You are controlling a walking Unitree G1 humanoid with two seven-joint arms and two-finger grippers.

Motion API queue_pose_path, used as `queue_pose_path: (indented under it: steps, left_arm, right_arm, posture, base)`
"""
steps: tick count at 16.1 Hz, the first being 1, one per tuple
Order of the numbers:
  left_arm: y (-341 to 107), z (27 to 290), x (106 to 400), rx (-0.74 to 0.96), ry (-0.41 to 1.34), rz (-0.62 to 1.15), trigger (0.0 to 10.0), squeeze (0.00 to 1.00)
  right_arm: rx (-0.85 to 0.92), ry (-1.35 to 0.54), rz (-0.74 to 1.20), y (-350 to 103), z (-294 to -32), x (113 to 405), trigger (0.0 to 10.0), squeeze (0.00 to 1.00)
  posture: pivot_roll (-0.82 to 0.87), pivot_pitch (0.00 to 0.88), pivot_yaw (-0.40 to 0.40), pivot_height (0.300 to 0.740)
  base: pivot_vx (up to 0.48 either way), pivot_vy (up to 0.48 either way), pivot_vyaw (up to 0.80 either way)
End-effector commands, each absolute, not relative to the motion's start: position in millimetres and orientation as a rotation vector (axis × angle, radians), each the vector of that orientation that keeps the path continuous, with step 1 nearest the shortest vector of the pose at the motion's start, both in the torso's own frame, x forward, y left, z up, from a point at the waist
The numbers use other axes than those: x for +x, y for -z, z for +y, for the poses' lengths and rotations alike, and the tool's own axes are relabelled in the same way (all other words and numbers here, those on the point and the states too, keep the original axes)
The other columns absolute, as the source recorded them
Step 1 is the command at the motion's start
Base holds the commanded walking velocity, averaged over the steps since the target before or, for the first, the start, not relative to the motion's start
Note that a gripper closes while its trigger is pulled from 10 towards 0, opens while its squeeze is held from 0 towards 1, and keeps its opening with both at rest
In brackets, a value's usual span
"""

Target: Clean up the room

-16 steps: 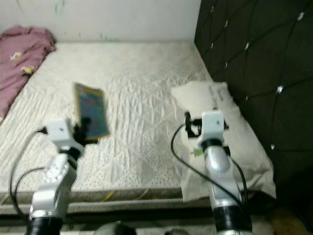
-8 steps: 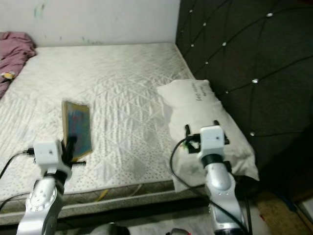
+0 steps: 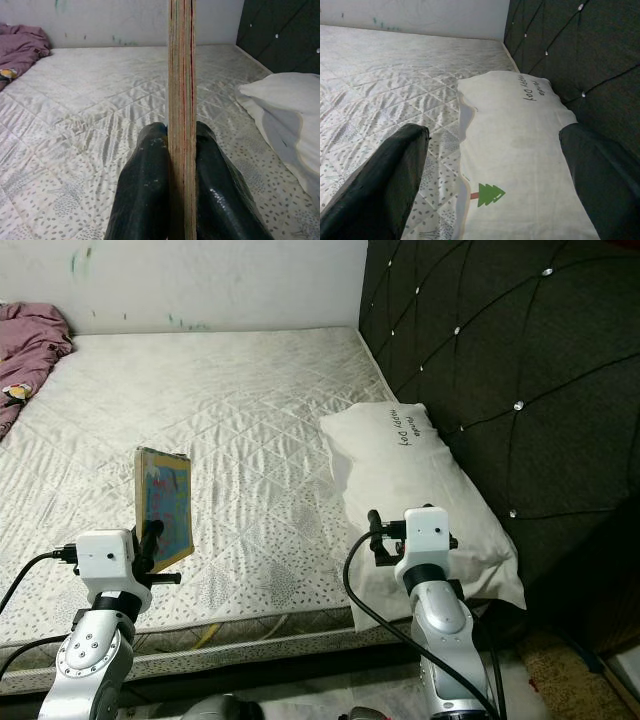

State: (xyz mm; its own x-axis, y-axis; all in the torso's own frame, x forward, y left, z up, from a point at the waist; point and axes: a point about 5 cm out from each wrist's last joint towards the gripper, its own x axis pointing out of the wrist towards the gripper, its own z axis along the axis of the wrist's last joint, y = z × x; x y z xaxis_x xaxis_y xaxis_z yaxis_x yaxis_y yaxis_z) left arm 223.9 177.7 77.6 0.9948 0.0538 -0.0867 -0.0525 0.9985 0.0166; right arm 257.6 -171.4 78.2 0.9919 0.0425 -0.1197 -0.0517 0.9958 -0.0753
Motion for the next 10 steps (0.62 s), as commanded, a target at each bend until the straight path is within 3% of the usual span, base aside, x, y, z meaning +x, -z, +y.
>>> queue_pose_path:
  steps: [1, 5, 10]
  left_arm:
    - [-92.3, 178.3, 228.4, 0.031, -0.064, 0.024, 10.0, 0.0]
    - [-93.1, 179.0, 227.9, 0.022, -0.073, 0.023, 10.0, 0.0]
    - [-93.5, 179.0, 228.2, 0.014, -0.075, 0.027, 10.0, 0.0]
  right_arm:
    - [-0.079, -0.07, 0.1, -84.1, -168.7, 259.5, 10.0, 0.0]
    - [-0.072, -0.097, 0.097, -85.4, -166.5, 258.6, 10.0, 0.0]
    - [-0.067, -0.106, 0.094, -87.4, -166.3, 257.8, 10.0, 0.0]
  posture:
    - [0.01, 0.009, 0.007, 0.74]
    - [0.01, 0.018, 0.003, 0.74]
    - [0.0, 0.029, 0.002, 0.685]
  base:
    - [0.0, 0.0, 0.0]
    - [0.0, 0.0, 0.0]
    - [0.0, 0.0, 0.0]
